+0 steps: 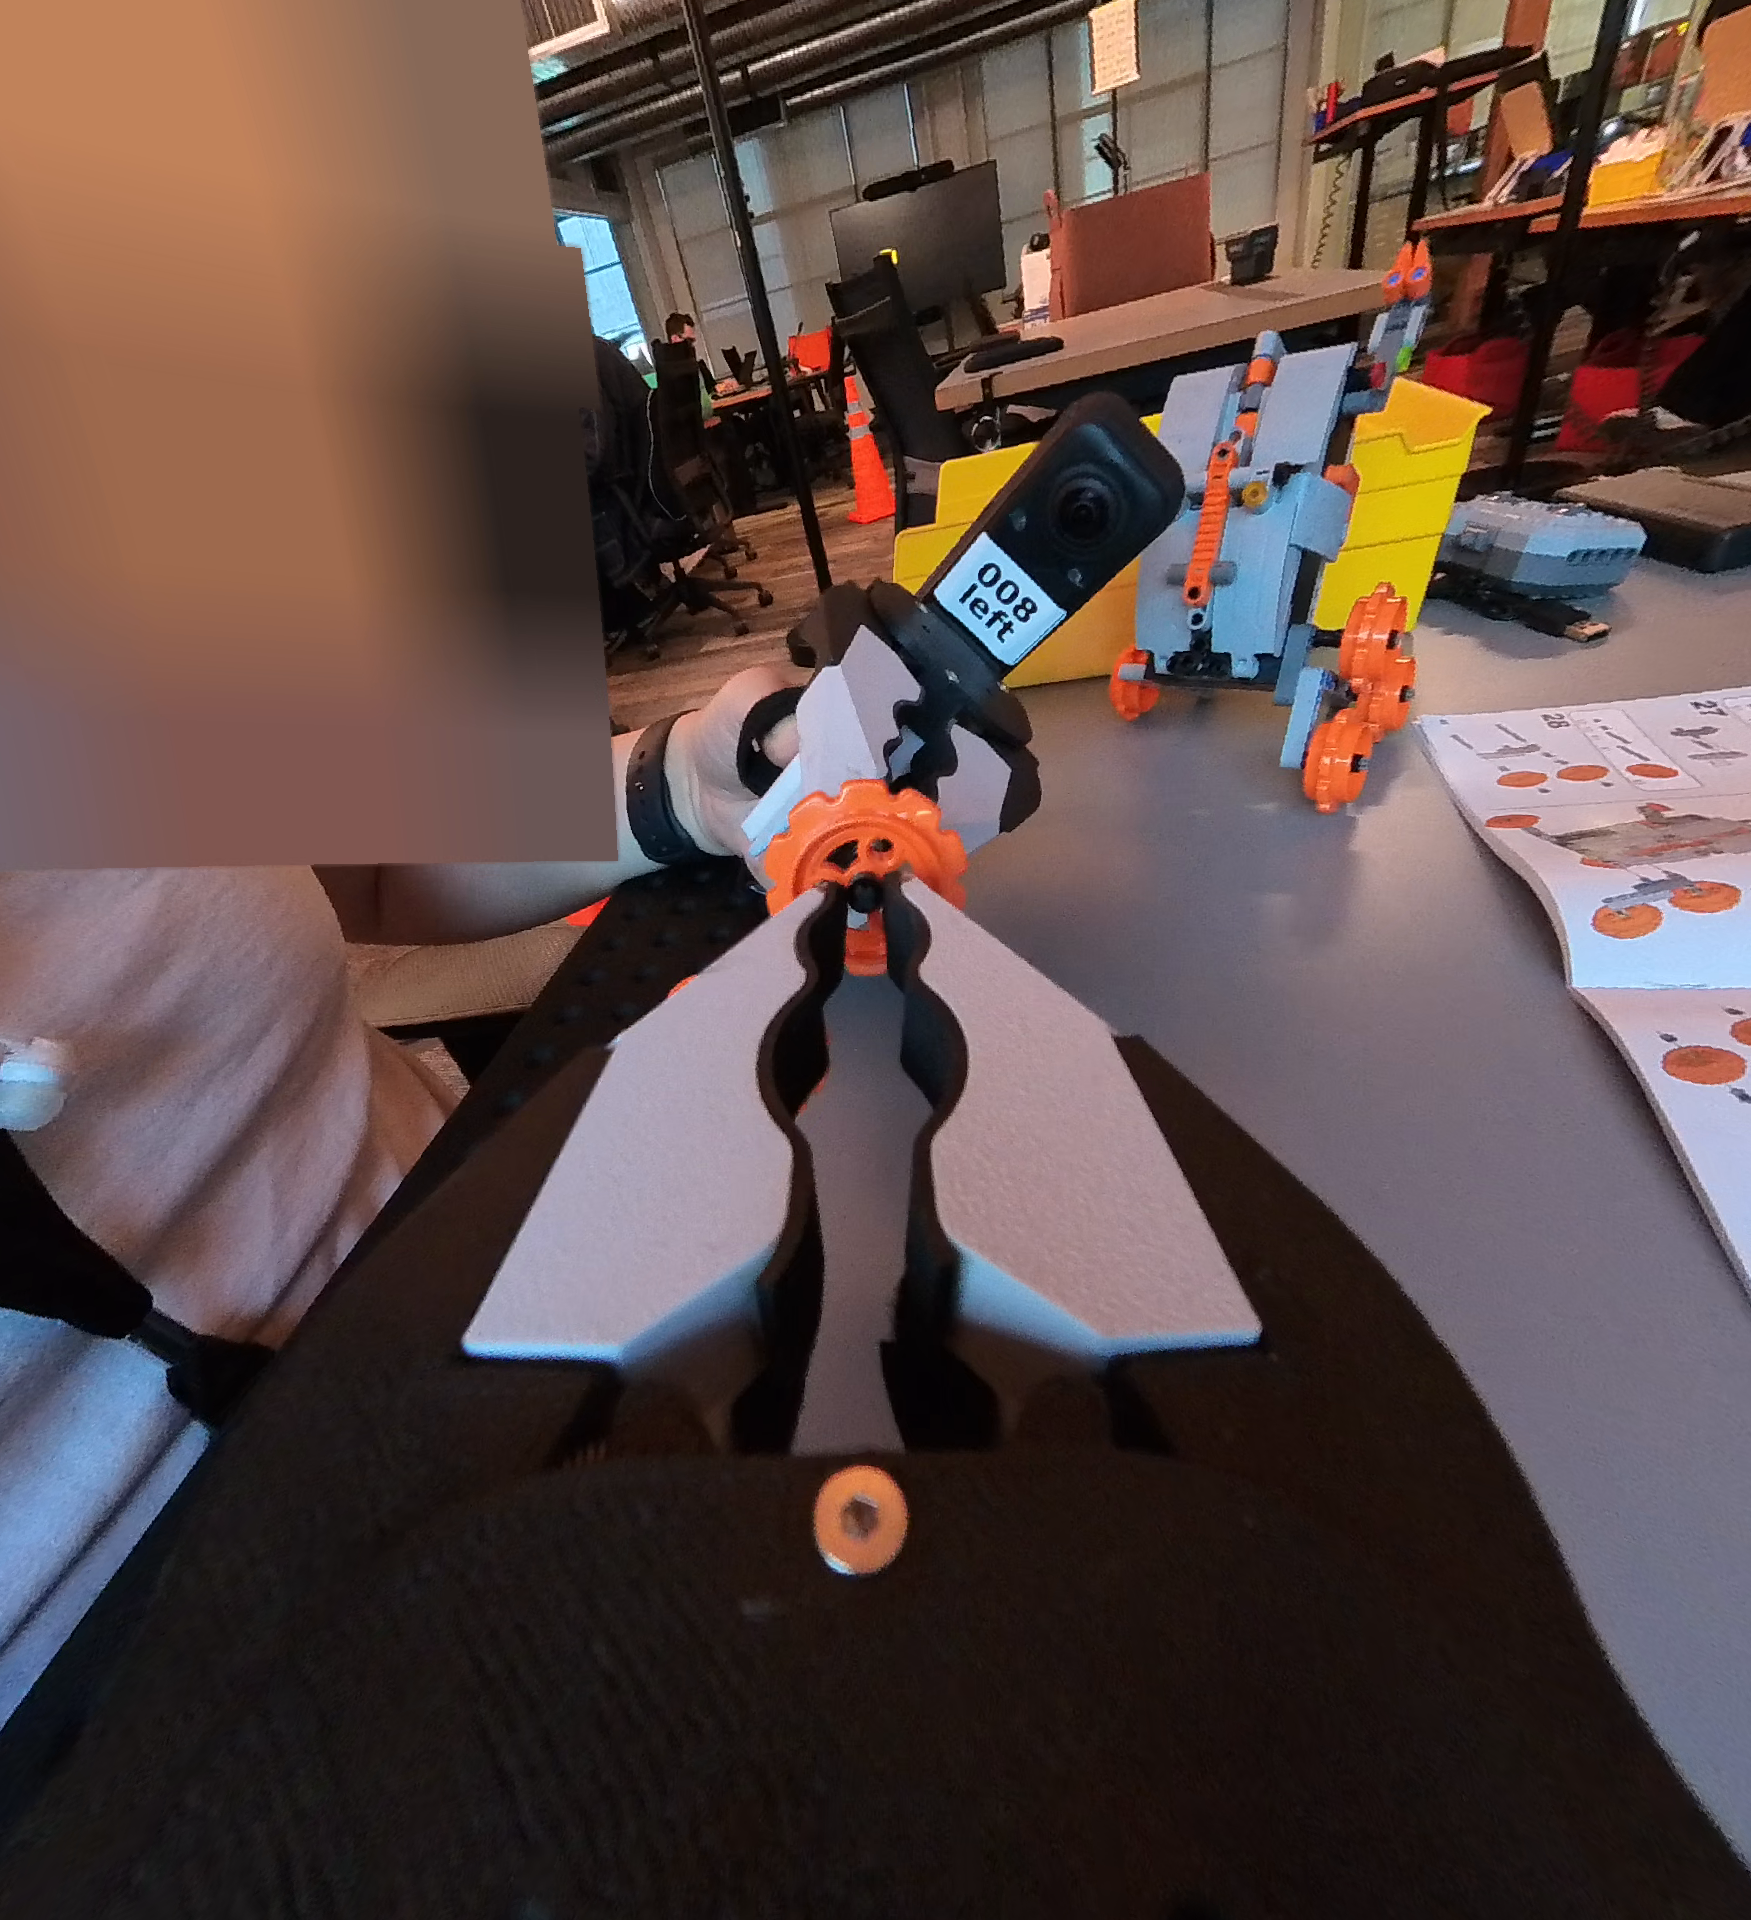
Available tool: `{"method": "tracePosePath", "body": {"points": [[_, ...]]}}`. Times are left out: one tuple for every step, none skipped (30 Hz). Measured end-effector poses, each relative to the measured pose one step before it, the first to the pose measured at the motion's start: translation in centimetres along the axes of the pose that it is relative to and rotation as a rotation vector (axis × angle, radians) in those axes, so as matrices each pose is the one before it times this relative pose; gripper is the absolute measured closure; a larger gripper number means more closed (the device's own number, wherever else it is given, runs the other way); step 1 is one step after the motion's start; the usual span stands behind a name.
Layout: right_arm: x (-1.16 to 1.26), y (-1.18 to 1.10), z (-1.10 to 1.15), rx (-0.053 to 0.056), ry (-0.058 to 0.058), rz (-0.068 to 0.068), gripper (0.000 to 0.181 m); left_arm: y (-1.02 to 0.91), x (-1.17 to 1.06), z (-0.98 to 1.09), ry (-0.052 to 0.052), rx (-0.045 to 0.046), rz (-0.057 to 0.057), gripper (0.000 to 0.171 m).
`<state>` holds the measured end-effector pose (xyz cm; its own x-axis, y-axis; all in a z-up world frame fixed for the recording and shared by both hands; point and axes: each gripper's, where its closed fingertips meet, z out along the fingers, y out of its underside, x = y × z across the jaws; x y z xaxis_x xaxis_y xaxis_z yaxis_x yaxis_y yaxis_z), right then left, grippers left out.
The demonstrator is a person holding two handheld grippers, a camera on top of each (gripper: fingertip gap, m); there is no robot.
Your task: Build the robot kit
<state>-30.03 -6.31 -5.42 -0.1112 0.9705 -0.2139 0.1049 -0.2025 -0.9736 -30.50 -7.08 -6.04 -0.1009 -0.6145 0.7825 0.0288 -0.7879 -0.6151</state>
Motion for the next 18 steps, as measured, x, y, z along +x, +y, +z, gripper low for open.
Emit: {"method": "tracePosePath", "body": {"points": [[-0.003, 0.101, 0.036, -0.004, -0.0038, 0.0071, 0.175, 0.034, -0.069, 0.018, -0.0049, -0.00178, 0.0006, 0.166], [0.03, 0.109, 0.033, -0.0046, -0.002, 0.0047, 0.175, 0.029, -0.072, 0.018, -0.0053, -0.0019, 0.0012, 0.166], [0.038, 0.086, -0.006, -0.0041, -0.0013, 0.0051, 0.175, 0.028, -0.055, 0.018, -0.0052, -0.00218, 0.0021, 0.166], [0.024, 0.044, -0.035, -0.0029, -0.0032, 0.0078, 0.175, 0.038, -0.029, 0.047, -0.0045, -0.0026, 0.0036, 0.166], [-0.03, 0.065, -0.044, -0.0027, -0.0079, 0.0097, 0.175, 0.053, -0.014, 0.048, -0.0043, -0.00399, 0.0049, 0.167], [-0.05, 0.066, -0.038, -0.003, -0.0094, 0.0097, 0.175, 0.043, -0.008, 0.047, -0.004, -0.00281, 0.0056, 0.166], [0.008, 0.031, -0.042, -0.0015, -0.0036, 0.0046, 0.176, -0.02, -0.033, 0.027, -0.0058, 0.00157, 0.0061, 0.166], [0.019, -0.043, -0.026, 0.0021, 0.0009, -0.0024, 0.176, -0.097, 0.006, -0.008, -0.0037, 0.00653, 0.0067, 0.166], [-0.051, -0.067, -0.012, 0.0036, -0.0027, -0.004, 0.176, -0.091, 0.084, -0.036, 0.0014, 0.00545, 0.0048, 0.166], [-0.046, -0.056, -0.023, 0.0028, -0.0033, -0.0001, 0.176, -0.112, 0.074, -0.064, 0.0024, 0.00755, 0.0025, 0.166], [0.016, -0.076, -0.051, 0.0056, -0.0015, 0.003, 0.176, -0.153, 0.032, -0.098, -0.0001, 0.01164, 0.0008, 0.166], [0.033, 0.013, -0.048, 0.0019, -0.0019, 0.0062, 0.176, -0.155, -0.008, -0.102, -0.0009, 0.01132, -0.0012, 0.166], [0.015, 0.087, -0.001, -0.0025, -0.002, 0.0038, 0.177, -0.107, -0.032, -0.083, -0.004, 0.00811, -0.0003, 0.166], [0.045, 0.029, 0.041, 0.0011, 0.0025, 0.001, 0.177, -0.042, 0.046, -0.043, 0.0008, 0.00344, 0.0025, 0.165], [-0.009, -0.034, 0.024, 0.0046, -0.0009, 0.0004, 0.177, -0.002, 0.046, -0.012, -0.0004, 0.00052, 0.0048, 0.165], [-0.023, -0.053, -0.002, 0.0046, -0.0028, 0.0032, 0.178, 0.017, 0.048, 0.011, 0.0006, -0.00033, 0.0033, 0.165], [0.022, -0.058, -0.019, 0.0052, -0.0001, 0.0019, 0.178, -0.012, -0.006, -0.003, -0.0012, 0.0009, 0.0004, 0.165], [0.031, -0.059, -0.014, 0.0042, 0.0019, 0.0011, 0.178, -0.021, -0.038, -0.007, -0.0016, 0.00222, -0.0018, 0.165]]}}
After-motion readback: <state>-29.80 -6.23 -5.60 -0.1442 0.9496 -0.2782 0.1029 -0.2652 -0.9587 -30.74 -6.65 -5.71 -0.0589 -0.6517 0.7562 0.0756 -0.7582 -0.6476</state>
